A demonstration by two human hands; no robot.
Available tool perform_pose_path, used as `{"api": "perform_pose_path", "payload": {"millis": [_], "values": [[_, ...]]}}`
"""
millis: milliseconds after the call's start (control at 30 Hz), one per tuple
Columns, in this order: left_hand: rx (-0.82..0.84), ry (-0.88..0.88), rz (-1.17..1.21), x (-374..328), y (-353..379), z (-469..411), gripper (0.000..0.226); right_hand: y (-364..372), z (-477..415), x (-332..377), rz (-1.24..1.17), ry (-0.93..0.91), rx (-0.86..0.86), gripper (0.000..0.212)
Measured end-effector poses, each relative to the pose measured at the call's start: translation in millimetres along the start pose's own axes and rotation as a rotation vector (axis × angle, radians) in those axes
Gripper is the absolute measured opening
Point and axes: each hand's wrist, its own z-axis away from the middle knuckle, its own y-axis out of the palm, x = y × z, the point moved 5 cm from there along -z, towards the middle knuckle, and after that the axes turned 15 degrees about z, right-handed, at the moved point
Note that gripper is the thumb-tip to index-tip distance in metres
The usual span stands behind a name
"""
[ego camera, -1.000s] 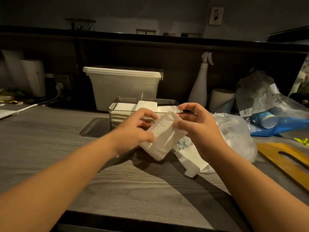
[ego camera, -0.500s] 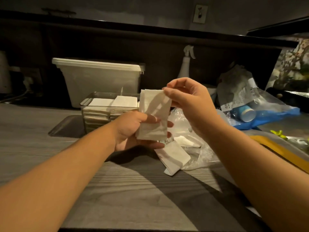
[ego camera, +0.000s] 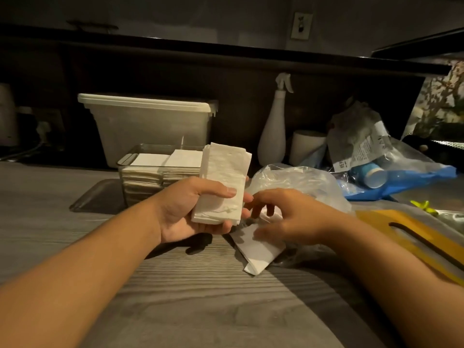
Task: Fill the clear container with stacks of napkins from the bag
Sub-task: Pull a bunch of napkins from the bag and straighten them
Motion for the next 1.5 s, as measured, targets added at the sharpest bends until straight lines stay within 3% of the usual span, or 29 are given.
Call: {"api": "perform_pose_path", "payload": {"millis": [133, 433, 533, 667, 733, 867, 1033, 1167, 1333, 1500], "values": [[-0.058, 0.074, -0.009, -2, 1, -2, 0.043, 4, 0, 3, 0.089, -0.009, 0.053, 0.025], [-0.119, 0.109, -0.047, 2, 0, -3, 0.033, 4, 0, -1, 0.039, 0.002, 0.071, 0.014], [-0.114, 0.103, -0.027, 3, 3, -3, 0.046, -7, 5, -1, -0.194, -0.011, 0.054, 0.009], [-0.078, 0.082, 0.023, 6, 8, -2, 0.051, -22, 14, 5, -0.865, -0.147, 0.025, 0.012], [-0.071, 0.062, 0.025, 9, 10, -2, 0.049, -30, 14, 10, -1.037, -0.142, -0.068, 0.012], [-0.028, -0.017, 0.060, 16, 17, -3, 0.033, -31, 11, 7, -0.887, 0.087, -0.323, 0.008], [0.049, -0.077, 0.177, 18, 22, -3, 0.051, -30, 9, 5, -0.823, 0.175, -0.524, 0.008], [0.023, -0.078, 0.171, 17, 22, -2, 0.068, -26, 7, 7, -0.736, 0.207, -0.551, 0.008], [-0.019, -0.071, 0.087, 20, 26, 2, 0.047, -28, 9, 8, -0.654, 0.186, -0.615, 0.007], [-0.096, -0.113, 0.034, 21, 19, 1, 0.025, -40, 12, -16, -0.559, 0.251, -0.459, 0.004]]}}
